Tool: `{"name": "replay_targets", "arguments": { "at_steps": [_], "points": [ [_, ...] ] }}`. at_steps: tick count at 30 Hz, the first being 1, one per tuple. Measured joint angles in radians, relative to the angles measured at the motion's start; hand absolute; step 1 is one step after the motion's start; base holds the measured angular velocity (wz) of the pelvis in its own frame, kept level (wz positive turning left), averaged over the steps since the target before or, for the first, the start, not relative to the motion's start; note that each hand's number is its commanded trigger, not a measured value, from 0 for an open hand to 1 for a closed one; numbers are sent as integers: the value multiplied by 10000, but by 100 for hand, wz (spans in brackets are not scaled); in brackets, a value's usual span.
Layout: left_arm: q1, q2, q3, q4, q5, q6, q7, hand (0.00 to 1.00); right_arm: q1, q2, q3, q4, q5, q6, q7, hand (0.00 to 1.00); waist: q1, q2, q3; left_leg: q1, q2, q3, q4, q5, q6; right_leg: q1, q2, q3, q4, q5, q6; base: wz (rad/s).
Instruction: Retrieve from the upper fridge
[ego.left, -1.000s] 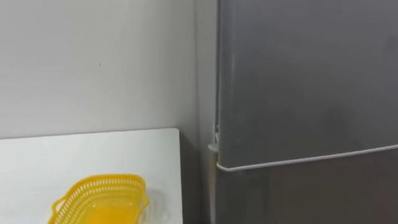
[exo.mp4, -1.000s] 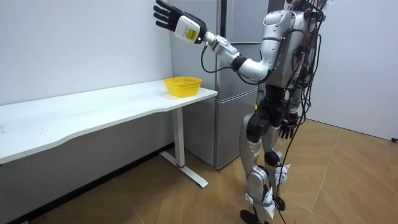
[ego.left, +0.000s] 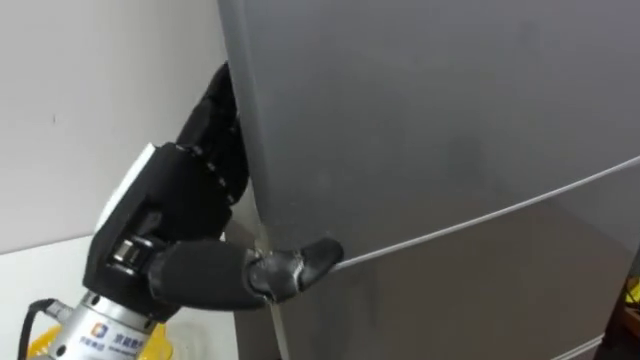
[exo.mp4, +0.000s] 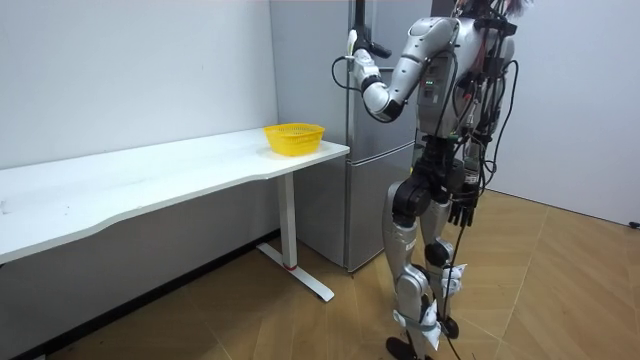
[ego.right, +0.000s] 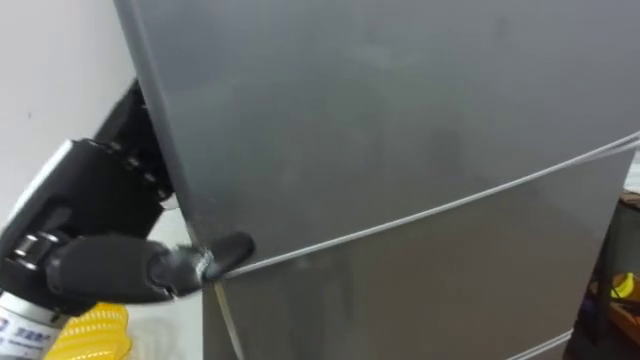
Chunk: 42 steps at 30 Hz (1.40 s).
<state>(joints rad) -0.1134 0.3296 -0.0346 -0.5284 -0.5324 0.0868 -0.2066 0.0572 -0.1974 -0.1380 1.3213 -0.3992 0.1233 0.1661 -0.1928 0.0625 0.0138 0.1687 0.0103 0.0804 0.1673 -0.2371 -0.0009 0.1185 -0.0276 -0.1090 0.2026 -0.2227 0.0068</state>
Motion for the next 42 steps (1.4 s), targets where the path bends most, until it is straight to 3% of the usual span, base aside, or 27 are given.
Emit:
{"name": "replay_targets", "arguments": {
  "at_steps": [10,11,12,13,17,18,20,21,22,23,42],
  "points": [
    [1,25,5,22,-18,20,-683,0,40,-28,76,107,-42,95,-12,0,38,-47,13,-3,-5,-9,2,0,0,5,-7,-54,7,5,7,1],
    [0,24,4,21,-22,35,-751,22,53,-27,88,107,-48,102,-5,0,45,-64,9,-3,-5,-7,3,0,0,-13,-8,-61,6,5,7,0],
    [0,24,5,21,-24,48,-796,79,60,-27,89,106,-55,103,-4,0,49,-71,4,-4,-5,-4,5,0,0,-35,-8,-62,6,5,7,0],
    [1,25,5,21,-30,87,-846,100,74,-27,89,103,-79,111,-1,0,57,-82,-27,-13,-6,-3,5,0,0,-46,-8,-62,6,5,7,0],
    [1,20,179,22,-33,157,-864,100,71,-41,80,104,-82,96,52,0,61,-112,-65,-14,-10,36,6,0,0,-49,-7,-45,-1,6,10,0],
    [0,20,226,22,-33,157,-863,76,70,-48,79,104,-82,95,79,0,61,-108,-74,-14,-11,37,6,0,0,-50,-7,-43,-2,7,11,0],
    [-4,32,294,27,-80,161,-876,55,72,-64,85,105,-81,91,124,0,51,-109,-84,-12,-13,27,6,0,0,-52,-7,-35,-4,9,14,0],
    [15,14,267,28,-129,162,-882,50,84,-64,90,105,-81,92,121,0,60,-114,-81,-13,-14,-2,6,0,0,-50,-8,-44,-3,9,14,0],
    [22,-16,216,29,-244,166,-836,9,112,-63,90,107,-81,96,120,0,81,-126,-75,-18,-14,11,5,0,0,-51,-9,-47,0,9,15,0],
    [11,-12,255,107,-241,179,-765,0,101,-72,89,106,-82,98,109,0,78,-119,-78,-22,-14,14,5,0,0,-58,-8,-47,-1,9,15,0],
    [-31,2,111,400,-654,173,-818,0,113,-84,749,98,-78,83,-126,0,63,-84,-30,-10,-14,26,10,0,0,-17,-9,-63,-7,43,21,0]
  ]
}}
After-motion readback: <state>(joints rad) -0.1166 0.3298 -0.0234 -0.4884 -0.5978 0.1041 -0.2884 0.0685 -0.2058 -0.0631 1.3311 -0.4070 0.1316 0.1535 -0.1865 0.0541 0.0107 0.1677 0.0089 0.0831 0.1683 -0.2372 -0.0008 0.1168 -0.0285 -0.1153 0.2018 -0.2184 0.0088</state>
